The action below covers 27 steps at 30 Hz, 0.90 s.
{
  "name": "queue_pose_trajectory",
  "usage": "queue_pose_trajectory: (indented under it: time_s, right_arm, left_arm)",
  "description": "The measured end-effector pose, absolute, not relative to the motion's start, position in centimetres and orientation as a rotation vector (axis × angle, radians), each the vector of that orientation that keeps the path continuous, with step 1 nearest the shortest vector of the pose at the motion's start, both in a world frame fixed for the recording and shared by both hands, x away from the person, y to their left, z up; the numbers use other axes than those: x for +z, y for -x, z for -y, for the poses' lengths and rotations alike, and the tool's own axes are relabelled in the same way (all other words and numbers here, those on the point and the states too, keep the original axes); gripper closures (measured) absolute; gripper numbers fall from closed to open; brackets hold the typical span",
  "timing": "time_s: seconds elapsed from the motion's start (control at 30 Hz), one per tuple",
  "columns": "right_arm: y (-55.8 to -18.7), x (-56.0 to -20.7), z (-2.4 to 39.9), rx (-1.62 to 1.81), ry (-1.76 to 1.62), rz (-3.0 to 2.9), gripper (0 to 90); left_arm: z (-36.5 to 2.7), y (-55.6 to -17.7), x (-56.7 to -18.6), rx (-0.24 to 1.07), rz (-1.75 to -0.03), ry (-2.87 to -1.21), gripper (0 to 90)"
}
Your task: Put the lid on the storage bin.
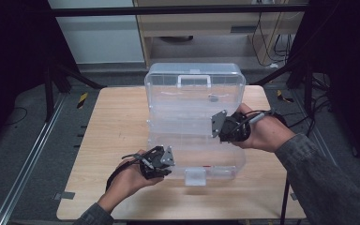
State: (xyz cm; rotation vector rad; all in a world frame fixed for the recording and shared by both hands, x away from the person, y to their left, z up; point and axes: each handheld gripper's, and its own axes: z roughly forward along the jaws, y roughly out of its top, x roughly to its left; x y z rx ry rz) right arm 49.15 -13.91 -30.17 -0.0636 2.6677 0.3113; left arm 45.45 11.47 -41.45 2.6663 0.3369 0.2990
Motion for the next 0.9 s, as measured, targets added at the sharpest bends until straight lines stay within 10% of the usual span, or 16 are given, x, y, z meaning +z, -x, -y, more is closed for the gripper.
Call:
queue_pose_trajectory:
  time_s: [0.9]
  right_arm:
    - [-48.1,-30.9,14.0,0.314,0.085,-2.697,83.7]
  left_arm:
    - [-11.1,-44.9,-41.6,0.361,-0.318,-2.664,74.8]
